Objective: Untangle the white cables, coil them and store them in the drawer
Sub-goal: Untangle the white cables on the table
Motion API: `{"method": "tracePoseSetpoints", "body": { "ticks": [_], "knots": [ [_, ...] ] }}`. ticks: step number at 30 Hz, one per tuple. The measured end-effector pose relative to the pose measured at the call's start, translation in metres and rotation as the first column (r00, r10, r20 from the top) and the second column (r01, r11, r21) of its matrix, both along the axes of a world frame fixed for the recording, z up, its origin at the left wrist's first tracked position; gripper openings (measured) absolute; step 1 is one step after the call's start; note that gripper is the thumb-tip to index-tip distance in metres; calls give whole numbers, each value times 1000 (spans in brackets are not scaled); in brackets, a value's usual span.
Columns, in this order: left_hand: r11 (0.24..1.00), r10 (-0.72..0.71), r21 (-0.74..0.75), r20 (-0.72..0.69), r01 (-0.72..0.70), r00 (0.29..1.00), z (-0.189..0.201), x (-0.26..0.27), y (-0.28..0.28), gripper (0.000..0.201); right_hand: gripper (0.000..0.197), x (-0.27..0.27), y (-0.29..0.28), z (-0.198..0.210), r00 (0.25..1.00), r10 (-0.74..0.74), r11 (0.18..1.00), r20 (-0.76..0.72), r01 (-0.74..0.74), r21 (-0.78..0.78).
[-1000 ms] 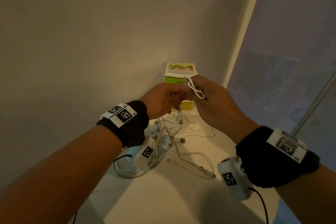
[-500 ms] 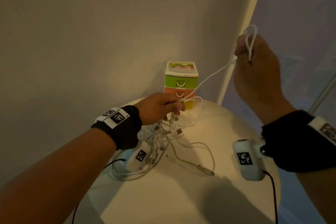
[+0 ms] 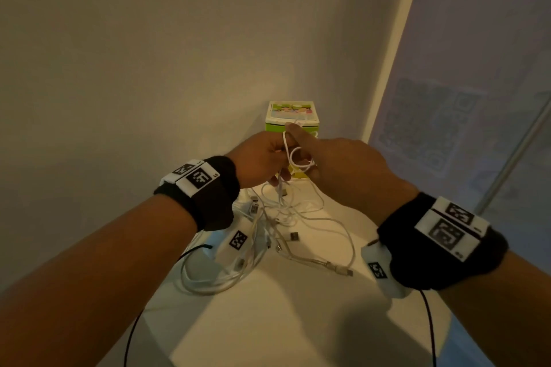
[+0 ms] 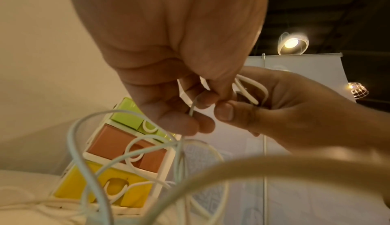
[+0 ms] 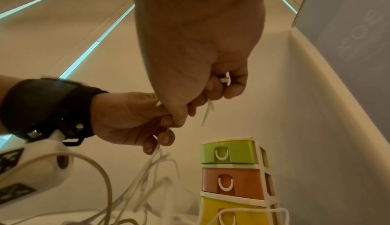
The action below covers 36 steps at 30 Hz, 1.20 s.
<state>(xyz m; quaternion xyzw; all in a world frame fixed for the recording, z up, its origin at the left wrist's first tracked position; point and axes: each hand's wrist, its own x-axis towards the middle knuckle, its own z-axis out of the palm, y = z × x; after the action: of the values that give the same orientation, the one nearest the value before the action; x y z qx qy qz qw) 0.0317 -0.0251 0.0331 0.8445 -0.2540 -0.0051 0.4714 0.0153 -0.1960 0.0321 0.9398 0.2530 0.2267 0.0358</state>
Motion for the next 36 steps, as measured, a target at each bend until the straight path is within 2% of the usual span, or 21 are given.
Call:
{"method": "tracePoseSetpoints", "body": {
  "ticks": [3,6,13,18,22,23,25,26,28,30,32,34,36],
  "knots": [
    [999,13,-48,-8,-14,1000,1,0,3,23,28,1,4,3,997,-46,996,67,51,-75],
    [999,42,-18,3,-42,999,4,3,10,23,19,-1,7,5,997,-53,993,55,58,-99],
    [995,99,-2,-8,-99,995,-1,-2,36,27,27,1,-11,19,993,-116,983,12,113,147],
    [988,151,23,42,-152,988,2,-11,42,28,27,0,-13,19,984,-164,977,-67,171,125],
    [983,175,-46,-102,-180,979,0,-14,38,22,29,-2,-13,18,982,-162,974,-102,176,146],
    [984,153,-70,-129,-163,980,0,-15,36,21,32,-2,-11,18,982,-157,971,-101,172,164],
    [987,112,-100,-114,-123,987,-1,-17,32,23,52,-4,-4,14,989,-111,969,-96,129,212],
    [987,100,-117,-92,-110,991,0,-18,29,24,63,-6,0,12,994,-60,973,-88,77,216],
    [985,81,-147,-60,-89,995,2,-20,24,24,71,-11,9,10,994,67,981,-83,-51,185],
    [988,82,-131,-12,-82,997,4,-20,20,21,66,-13,16,12,982,137,977,-127,-113,178],
    [983,106,-154,20,-101,994,5,-21,17,14,49,-11,20,16,987,101,985,-128,-81,153],
    [967,129,-221,15,-122,992,6,-21,19,13,28,-9,22,17,997,46,997,-68,-41,66],
    [965,142,-227,17,-135,990,6,-21,23,17,20,-9,21,16,999,31,999,-28,-30,24]
  ]
}}
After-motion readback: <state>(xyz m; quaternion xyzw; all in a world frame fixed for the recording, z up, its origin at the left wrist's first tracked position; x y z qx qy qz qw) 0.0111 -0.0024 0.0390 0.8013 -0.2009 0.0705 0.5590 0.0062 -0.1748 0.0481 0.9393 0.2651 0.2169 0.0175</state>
